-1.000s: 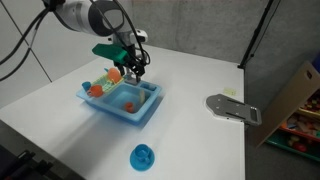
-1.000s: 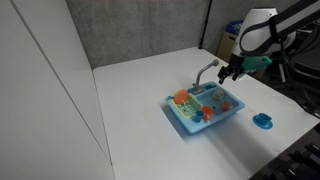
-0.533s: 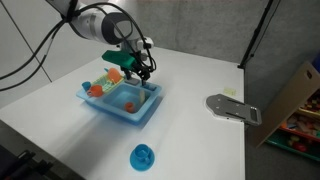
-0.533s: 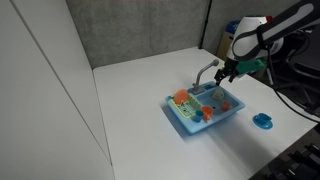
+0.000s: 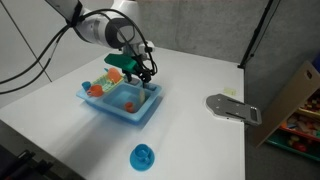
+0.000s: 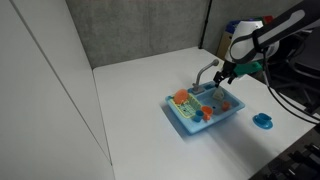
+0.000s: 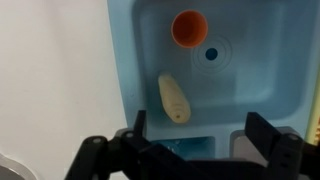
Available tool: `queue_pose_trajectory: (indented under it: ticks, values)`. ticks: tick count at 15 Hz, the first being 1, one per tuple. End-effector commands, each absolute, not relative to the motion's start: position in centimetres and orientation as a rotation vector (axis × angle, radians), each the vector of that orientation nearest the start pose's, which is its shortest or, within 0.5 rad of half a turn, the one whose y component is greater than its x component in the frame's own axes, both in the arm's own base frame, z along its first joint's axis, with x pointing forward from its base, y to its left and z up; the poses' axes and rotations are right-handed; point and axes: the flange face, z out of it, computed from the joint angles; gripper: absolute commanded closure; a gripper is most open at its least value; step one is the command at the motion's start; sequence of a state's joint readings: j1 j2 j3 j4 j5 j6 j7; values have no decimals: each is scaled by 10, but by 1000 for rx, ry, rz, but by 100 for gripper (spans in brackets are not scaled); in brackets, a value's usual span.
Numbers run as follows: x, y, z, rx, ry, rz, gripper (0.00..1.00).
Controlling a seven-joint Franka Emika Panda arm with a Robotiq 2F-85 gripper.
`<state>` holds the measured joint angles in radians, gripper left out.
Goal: Remove the white bottle from the sink and drop it on the table
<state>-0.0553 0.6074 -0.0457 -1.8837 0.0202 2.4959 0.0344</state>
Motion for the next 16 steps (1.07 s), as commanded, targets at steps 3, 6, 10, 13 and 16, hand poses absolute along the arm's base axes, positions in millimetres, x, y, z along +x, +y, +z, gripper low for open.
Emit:
queue_pose_trajectory:
  ticks: [3,6,10,13,16]
  values:
    - [635,-67,178,-3146,195,-2,0]
    - [635,-70,171,-3146,186,2,0]
    - [638,-73,163,-3145,140,-34,0]
    - [642,-75,159,-3141,92,-56,0]
    - [645,-77,154,-3137,37,-71,0]
